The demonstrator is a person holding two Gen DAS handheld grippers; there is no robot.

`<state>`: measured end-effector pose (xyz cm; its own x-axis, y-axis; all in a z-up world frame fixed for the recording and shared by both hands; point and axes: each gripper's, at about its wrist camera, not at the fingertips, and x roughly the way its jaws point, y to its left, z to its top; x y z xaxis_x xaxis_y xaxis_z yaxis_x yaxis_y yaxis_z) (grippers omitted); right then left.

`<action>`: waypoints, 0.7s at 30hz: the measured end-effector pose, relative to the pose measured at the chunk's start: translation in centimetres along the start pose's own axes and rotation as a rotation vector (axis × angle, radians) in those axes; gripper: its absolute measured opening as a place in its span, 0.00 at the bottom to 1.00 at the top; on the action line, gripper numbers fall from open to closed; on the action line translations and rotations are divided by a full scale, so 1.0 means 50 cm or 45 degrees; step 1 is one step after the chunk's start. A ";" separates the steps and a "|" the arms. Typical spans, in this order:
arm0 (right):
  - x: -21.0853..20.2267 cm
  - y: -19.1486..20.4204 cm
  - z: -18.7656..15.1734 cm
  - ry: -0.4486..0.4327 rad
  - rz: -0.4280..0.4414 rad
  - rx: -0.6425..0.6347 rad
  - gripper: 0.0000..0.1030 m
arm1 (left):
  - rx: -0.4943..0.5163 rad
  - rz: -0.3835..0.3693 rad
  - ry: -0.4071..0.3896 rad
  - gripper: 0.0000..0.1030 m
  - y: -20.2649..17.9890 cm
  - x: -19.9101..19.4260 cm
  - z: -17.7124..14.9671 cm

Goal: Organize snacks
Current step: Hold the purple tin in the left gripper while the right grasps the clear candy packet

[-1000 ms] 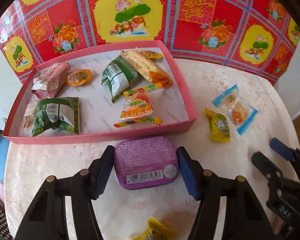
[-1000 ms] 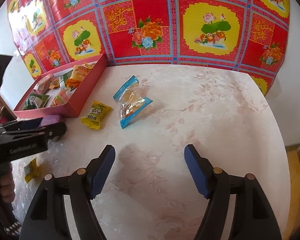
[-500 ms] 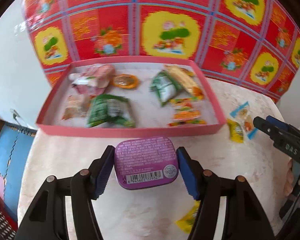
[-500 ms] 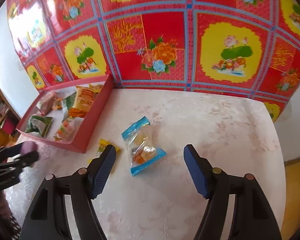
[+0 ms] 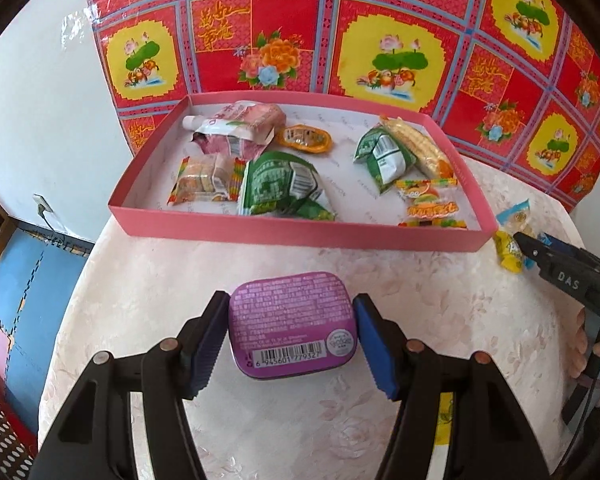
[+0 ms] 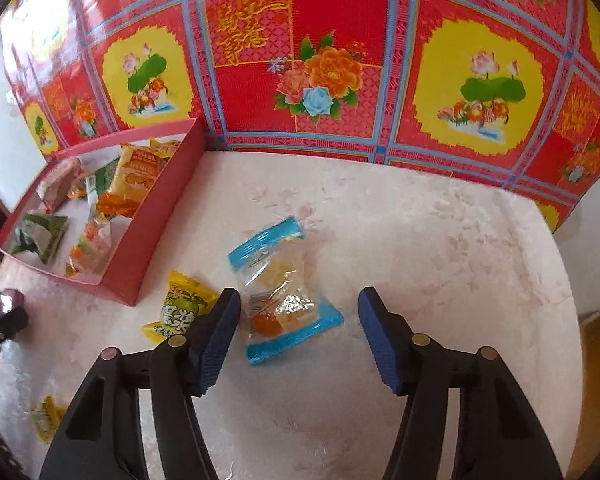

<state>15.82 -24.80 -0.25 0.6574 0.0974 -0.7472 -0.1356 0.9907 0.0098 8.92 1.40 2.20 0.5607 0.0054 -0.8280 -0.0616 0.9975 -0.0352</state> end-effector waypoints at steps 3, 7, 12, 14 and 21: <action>-0.003 0.005 -0.001 0.001 0.005 -0.002 0.44 | -0.010 0.000 0.000 0.64 0.007 0.001 -0.002; -0.010 0.006 -0.006 0.002 0.012 0.020 0.42 | -0.024 -0.002 0.004 0.64 0.014 0.004 -0.006; -0.030 0.010 -0.017 -0.012 0.011 0.024 0.41 | -0.034 -0.003 0.001 0.64 0.020 0.003 -0.006; -0.041 0.010 -0.021 -0.017 0.008 0.038 0.41 | -0.035 -0.002 -0.001 0.64 0.020 0.002 -0.005; -0.075 0.010 -0.039 -0.030 0.008 0.062 0.41 | -0.037 0.012 -0.019 0.64 0.025 -0.005 -0.004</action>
<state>11.83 -24.87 1.24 0.6738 0.1050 -0.7314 -0.1036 0.9935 0.0472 8.53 2.65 2.22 0.5722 0.0161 -0.8200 -0.0909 0.9949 -0.0438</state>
